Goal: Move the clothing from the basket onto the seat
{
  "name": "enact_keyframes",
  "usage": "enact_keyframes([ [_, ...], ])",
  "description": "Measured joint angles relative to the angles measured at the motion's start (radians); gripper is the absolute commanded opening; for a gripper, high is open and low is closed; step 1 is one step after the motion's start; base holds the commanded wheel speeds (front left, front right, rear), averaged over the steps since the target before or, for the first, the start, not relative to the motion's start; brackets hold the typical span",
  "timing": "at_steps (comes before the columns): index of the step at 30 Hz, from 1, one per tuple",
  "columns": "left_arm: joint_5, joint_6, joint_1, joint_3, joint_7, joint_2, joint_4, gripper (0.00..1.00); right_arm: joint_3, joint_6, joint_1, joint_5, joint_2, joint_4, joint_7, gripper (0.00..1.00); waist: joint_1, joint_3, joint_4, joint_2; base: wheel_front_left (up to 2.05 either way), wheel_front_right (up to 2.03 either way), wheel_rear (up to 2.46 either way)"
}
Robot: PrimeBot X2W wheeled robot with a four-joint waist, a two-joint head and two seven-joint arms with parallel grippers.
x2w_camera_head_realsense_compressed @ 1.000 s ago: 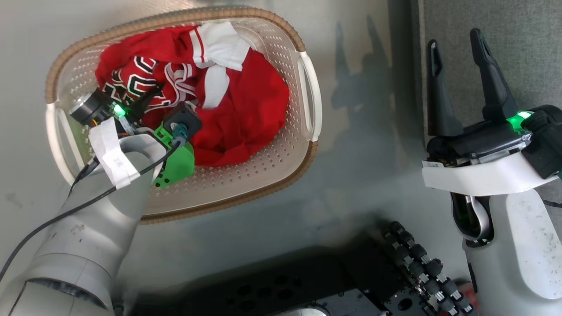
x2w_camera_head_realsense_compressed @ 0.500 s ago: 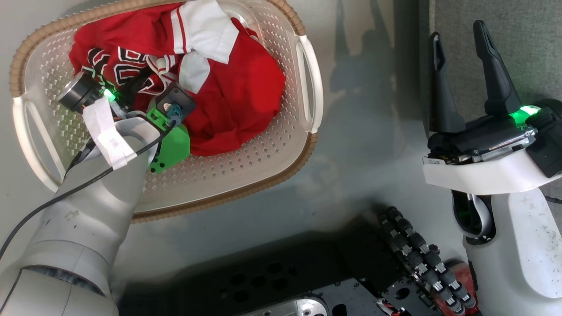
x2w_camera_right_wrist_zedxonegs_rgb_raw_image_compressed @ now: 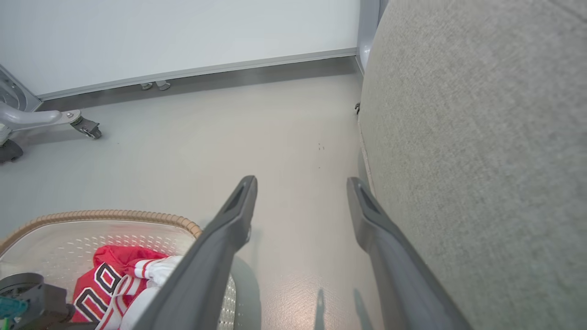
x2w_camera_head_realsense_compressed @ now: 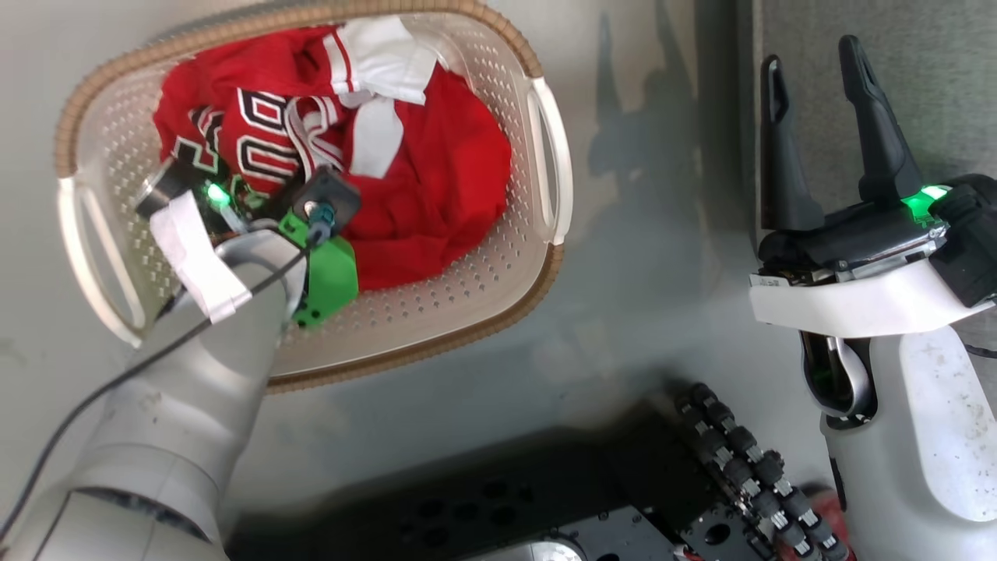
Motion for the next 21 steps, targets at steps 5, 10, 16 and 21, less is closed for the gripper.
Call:
enact_keyframes([
  [5,-0.077,-0.022,0.074,0.045,-0.009,-0.023,-0.015,0.0,0.005,0.0,0.01,-0.01,0.0,0.017,0.0,1.0,0.0,-0.069,0.009,0.0,0.0,0.0,0.0],
  [10,-0.126,-0.035,0.164,0.059,-0.012,-0.036,-0.108,0.0,0.008,0.0,0.043,-0.023,0.0,0.043,0.0,1.0,0.0,-0.161,0.02,0.0,0.0,0.0,0.0],
  [16,-0.174,-0.037,0.301,0.074,-0.013,-0.046,-0.242,0.0,0.022,0.0,0.1,-0.038,0.0,0.074,0.0,1.0,0.0,-0.289,0.037,0.0,0.0,0.0,0.0],
  [21,-0.216,-0.037,0.414,0.092,-0.013,-0.049,-0.342,0.0,0.034,0.0,0.165,-0.056,0.0,0.103,0.0,1.0,0.0,-0.409,0.05,0.0,0.0,0.0,0.0],
])
